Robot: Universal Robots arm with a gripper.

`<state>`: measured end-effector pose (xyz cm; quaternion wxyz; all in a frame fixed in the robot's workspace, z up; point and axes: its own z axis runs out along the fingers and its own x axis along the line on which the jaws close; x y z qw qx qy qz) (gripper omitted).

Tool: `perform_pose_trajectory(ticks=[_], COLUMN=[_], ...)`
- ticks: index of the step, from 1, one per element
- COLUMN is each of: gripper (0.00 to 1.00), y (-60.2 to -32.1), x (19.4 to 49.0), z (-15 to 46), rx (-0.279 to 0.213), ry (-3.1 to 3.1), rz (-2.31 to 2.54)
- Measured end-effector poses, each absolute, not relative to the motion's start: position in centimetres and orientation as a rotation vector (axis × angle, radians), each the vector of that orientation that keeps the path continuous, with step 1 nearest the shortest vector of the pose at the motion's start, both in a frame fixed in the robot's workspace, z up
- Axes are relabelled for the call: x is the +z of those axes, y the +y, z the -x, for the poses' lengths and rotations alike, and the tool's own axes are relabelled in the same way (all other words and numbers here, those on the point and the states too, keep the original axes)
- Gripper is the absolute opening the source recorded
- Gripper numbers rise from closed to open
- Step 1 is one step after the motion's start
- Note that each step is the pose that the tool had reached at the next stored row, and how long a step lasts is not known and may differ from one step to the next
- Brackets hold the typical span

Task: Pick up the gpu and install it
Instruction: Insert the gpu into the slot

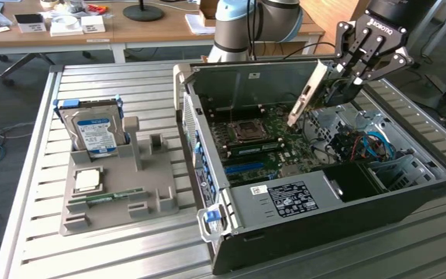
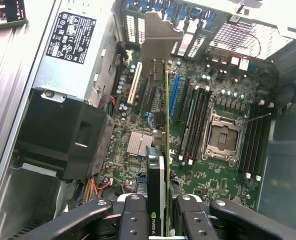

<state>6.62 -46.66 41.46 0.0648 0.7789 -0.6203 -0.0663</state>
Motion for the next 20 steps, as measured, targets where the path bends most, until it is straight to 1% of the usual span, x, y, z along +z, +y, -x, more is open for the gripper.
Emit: perform_pose_trajectory(ticks=[13, 20], gripper=[0.27, 0.27], y=[-46.64, -46.5], x=[41.46, 41.37], z=[-6.58, -6.05], rx=[-0.189, -0.154], ry=[-1.75, -1.791], rz=[-2.436, -2.433])
